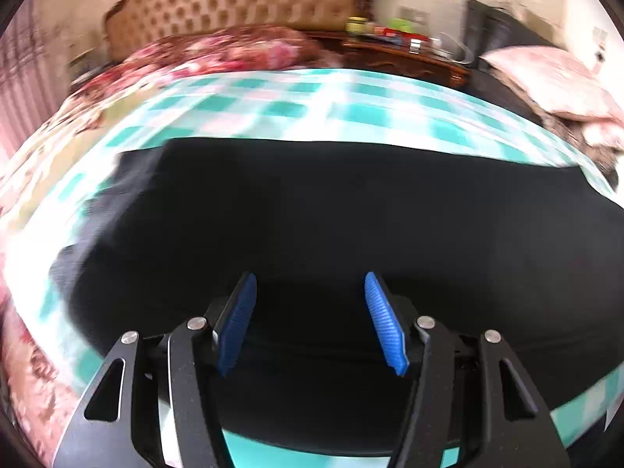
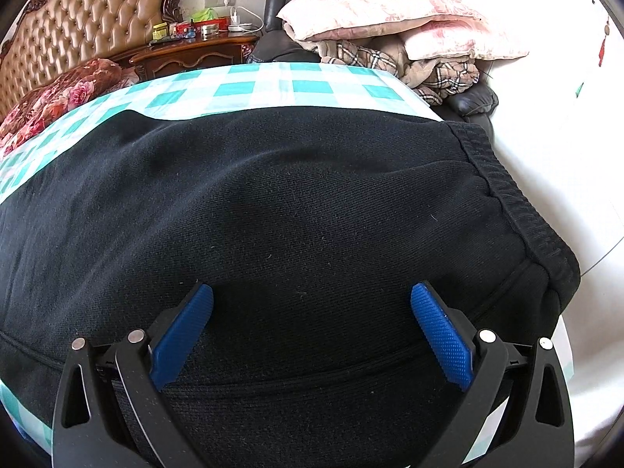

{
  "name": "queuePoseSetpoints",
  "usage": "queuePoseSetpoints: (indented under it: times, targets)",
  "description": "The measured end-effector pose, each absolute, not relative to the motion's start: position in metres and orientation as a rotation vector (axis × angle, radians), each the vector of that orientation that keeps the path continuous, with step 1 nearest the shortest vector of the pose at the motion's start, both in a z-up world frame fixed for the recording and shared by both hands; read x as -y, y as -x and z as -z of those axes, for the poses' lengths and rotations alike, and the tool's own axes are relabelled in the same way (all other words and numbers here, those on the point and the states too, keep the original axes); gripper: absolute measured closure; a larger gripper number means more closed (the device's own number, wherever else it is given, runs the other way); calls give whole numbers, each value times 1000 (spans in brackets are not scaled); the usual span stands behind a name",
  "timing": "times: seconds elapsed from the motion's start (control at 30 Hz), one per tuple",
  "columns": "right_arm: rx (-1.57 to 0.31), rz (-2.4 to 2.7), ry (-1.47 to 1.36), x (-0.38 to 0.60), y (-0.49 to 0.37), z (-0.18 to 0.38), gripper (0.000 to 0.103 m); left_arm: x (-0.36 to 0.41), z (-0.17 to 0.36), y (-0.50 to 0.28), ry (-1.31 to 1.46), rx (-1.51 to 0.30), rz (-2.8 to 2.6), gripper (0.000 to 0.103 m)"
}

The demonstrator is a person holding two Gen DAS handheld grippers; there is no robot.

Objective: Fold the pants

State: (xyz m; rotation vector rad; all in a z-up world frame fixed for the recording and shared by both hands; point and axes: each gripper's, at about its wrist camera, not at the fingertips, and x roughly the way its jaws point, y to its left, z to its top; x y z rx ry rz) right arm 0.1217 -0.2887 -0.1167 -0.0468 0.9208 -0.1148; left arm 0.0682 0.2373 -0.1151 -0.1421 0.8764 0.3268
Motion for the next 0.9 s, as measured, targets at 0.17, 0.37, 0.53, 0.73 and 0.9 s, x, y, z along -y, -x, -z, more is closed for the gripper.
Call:
queuePoseSetpoints:
  times: [0.17,0.37,0.53,0.73,0.9]
  targets:
    - [-905,118,97,278,-122,94,6,-299,110,-50,223,-864,-434,58]
    - [-828,-237,110,179,-130,36,6,-314,89,-49,194,-835,-373,58]
    - [-819,-507,196,46,-159,34,15,-342,67,-21,255,-765,-462,42]
    - [-910,-636,226,-81,-199,77,29,-403,57,62,598,-712,-505,51]
    - [-923,-567,321,-123,-215,111,29,-389,81,98,768,-679,-327,52]
